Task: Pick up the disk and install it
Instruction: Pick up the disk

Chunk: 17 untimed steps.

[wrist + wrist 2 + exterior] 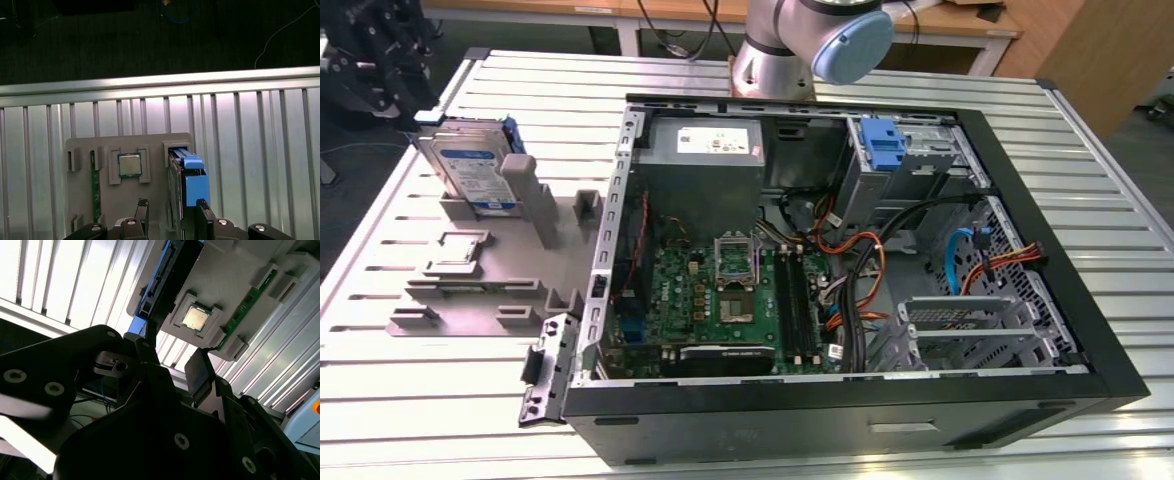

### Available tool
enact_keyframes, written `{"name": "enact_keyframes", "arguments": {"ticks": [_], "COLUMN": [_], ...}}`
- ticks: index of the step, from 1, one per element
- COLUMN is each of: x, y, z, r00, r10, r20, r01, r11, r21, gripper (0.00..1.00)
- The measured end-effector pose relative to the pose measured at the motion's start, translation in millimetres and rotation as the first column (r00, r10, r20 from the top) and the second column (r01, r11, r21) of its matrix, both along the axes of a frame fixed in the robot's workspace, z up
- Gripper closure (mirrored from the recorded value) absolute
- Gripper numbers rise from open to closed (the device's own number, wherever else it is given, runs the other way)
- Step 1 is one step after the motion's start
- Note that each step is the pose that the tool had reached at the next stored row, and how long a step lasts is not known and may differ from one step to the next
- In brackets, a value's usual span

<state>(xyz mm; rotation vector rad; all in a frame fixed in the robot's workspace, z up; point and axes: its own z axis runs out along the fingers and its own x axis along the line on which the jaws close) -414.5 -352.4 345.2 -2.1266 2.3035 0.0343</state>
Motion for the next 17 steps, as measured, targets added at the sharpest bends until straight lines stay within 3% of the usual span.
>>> {"name": "enact_keyframes", "arguments": {"ticks": [8,17], "x": [-0.5,-1.9], "y": [4.4,5.0], "z": [-5.5,-12.3], "r00": [1.0000,1.0000], "r10": [0.000,0.000], "r20": [0.0001,0.0001], "r01": [0.000,0.000], "r11": [1.0000,0.9998], "r21": [0.0017,0.0198], "gripper": [0.50,0.50]}}
